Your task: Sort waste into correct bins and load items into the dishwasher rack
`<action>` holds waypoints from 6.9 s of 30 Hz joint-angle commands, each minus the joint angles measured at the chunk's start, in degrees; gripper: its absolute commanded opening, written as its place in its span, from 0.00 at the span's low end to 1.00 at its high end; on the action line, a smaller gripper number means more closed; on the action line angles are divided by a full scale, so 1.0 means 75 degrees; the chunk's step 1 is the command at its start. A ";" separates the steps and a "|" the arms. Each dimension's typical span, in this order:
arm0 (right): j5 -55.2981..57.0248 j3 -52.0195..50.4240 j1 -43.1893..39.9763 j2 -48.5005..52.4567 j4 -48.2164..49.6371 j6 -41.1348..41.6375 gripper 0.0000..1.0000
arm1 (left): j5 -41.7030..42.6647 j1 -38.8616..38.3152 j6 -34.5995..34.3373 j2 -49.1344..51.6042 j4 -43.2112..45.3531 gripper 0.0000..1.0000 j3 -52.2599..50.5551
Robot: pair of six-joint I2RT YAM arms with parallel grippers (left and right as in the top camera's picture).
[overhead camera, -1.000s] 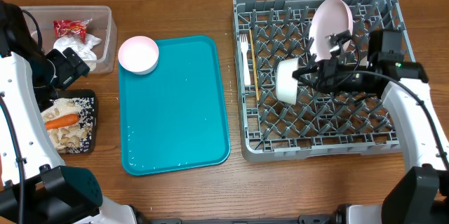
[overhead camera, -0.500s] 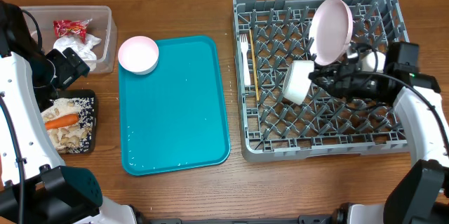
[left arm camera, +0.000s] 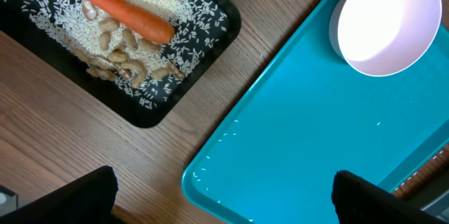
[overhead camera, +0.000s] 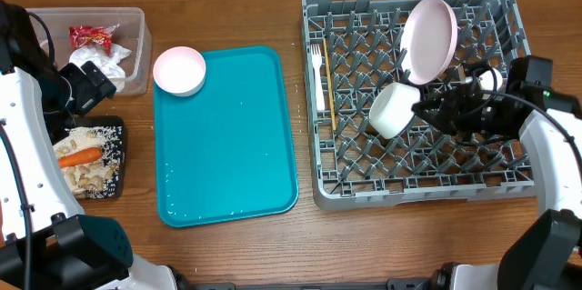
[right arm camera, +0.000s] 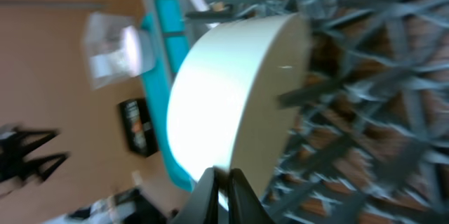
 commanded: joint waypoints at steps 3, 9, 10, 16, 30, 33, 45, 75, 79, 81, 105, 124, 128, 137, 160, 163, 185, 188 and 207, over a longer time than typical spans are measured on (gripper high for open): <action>0.3112 0.1571 0.0026 0.0009 -0.1309 0.0289 0.10 | -0.0050 -0.0009 0.0085 -0.0041 0.0012 1.00 0.0044; 0.4453 0.2713 0.0032 0.0003 -0.2518 0.0778 0.21 | -0.0050 -0.0009 0.0085 -0.0041 0.0012 1.00 0.0044; 0.4488 0.2833 0.0035 0.0000 -0.2684 0.0799 0.23 | -0.0050 -0.0009 0.0085 -0.0041 0.0012 1.00 0.0044; 0.4476 0.3144 0.0131 -0.0207 -0.3136 0.0799 0.33 | -0.0050 -0.0009 0.0085 -0.0041 0.0017 1.00 0.0044; 0.4809 0.2672 0.2136 0.0134 -0.2267 0.0580 0.37 | -0.0050 -0.0009 0.0085 -0.0041 0.0015 1.00 0.0044; 0.5426 0.2419 0.2556 0.0396 -0.2005 0.0953 0.23 | -0.0050 -0.0009 0.0085 -0.0041 0.0015 1.00 0.0044; 0.6933 0.2404 0.2865 0.1431 -0.1851 0.1317 0.14 | -0.0050 -0.0009 0.0085 -0.0041 0.0015 1.00 0.0044; 0.1247 0.3672 0.2882 0.0117 -0.1795 0.1113 1.00 | -0.0050 -0.0009 0.0085 -0.0041 0.0015 1.00 0.0044; 0.0612 0.3672 0.2955 0.0125 -0.1612 0.1105 1.00 | -0.0050 -0.0009 0.0085 -0.0041 0.0015 1.00 0.0044; 0.0968 0.3672 0.3042 0.0125 -0.1597 0.1107 1.00 | -0.0050 -0.0009 0.0085 -0.0041 0.0015 1.00 0.0044; 0.7729 0.3672 0.3622 -0.0154 -0.3567 0.4316 1.00 | -0.0050 -0.0009 0.0061 -0.0041 0.0163 1.00 0.0044; 0.7729 0.3672 0.3622 -0.0154 -0.3567 0.4316 1.00 | 0.4651 -0.0513 0.1384 -0.0038 0.0953 1.00 0.0038; 0.7729 0.3672 0.3622 -0.0154 -0.3570 0.4316 1.00 | 0.3357 -0.1763 0.1824 -0.0026 0.1649 1.00 0.0038; 0.7729 0.3672 0.3622 -0.0154 -0.3570 0.4316 1.00 | 0.1757 -0.3112 0.1772 0.0038 0.3063 1.00 0.0038; 0.7729 0.3672 0.3622 -0.0154 -0.3570 0.4316 1.00 | -0.1480 -0.3299 0.0860 0.3092 0.5199 0.04 0.0038; 0.7729 0.3672 0.3622 -0.0154 -0.3570 0.4316 1.00 | -0.1475 -0.3293 0.0860 0.3485 0.5310 0.04 0.0038; 0.7729 0.3672 0.3622 -0.0154 -0.3570 0.4316 1.00 | -0.1434 -0.3308 0.0944 0.4220 0.4945 0.04 0.0029; 0.7729 0.3672 0.3622 -0.0154 -0.3570 0.4316 1.00 | -0.1303 -0.3340 0.0944 0.4220 0.4637 0.04 0.0029; 0.7729 0.3672 0.3622 -0.0154 -0.3570 0.4316 1.00 | 0.0603 -0.4138 0.1262 0.4217 0.3127 0.04 0.0032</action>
